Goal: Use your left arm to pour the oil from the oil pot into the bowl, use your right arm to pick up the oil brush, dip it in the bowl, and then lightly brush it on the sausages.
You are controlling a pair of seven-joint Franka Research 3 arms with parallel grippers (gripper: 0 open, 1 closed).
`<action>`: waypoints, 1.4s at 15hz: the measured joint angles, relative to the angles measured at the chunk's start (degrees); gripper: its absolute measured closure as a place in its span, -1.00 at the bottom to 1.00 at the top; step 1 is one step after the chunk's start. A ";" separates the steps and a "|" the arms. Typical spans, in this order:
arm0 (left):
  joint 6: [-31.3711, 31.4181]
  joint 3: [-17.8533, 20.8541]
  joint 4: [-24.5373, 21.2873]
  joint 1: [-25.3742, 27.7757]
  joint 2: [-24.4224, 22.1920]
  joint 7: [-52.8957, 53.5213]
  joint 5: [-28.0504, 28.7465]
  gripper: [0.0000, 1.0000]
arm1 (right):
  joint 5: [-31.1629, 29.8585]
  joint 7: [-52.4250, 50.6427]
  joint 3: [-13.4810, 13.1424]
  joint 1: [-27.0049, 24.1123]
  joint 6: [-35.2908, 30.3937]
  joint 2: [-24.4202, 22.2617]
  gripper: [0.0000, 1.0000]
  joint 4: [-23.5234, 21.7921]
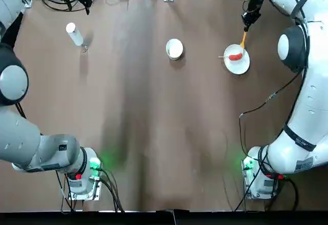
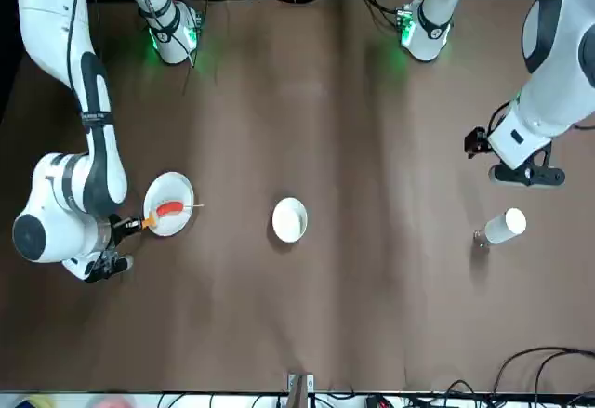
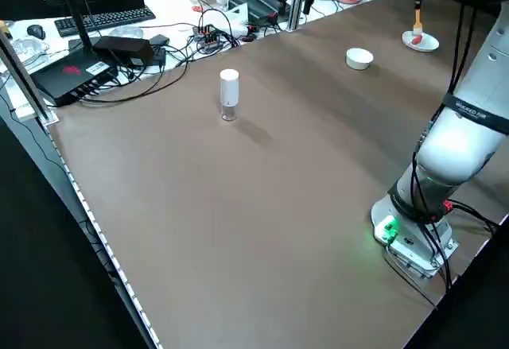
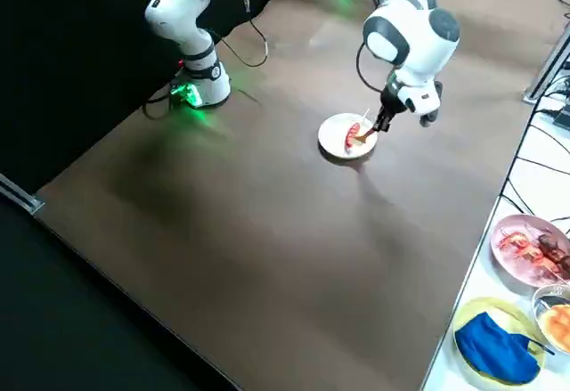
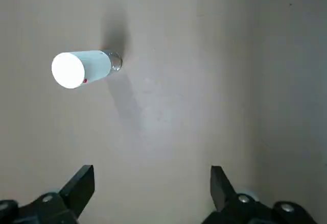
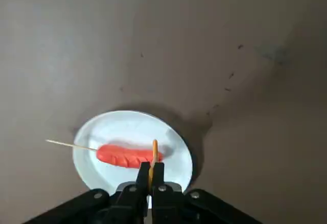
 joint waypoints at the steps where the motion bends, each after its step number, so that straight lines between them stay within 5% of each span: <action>1: 0.00 0.02 0.43 0.12 0.62 -0.17 0.13 -1.00 | 1.27 1.62 0.13 0.12 -1.23 -0.57 0.91 0.76; 5: 0.01 -0.01 1.43 0.06 1.11 -2.36 -0.18 -1.00 | 10.62 10.57 1.25 2.10 -6.36 -3.91 0.91 1.63; 11: 0.01 -0.11 2.68 -0.01 0.25 -6.44 -2.09 -1.00 | 36.67 24.66 1.73 10.37 -5.91 -2.97 0.91 0.81; 17: 0.02 -0.10 4.25 0.04 0.25 -6.81 -2.18 -1.00 | 48.49 24.49 2.26 14.36 5.95 1.22 0.91 -1.23; 21: 0.02 -0.07 4.34 0.19 0.25 -6.89 -2.23 -1.00 | 50.43 23.52 2.62 16.13 13.77 1.83 0.91 -4.22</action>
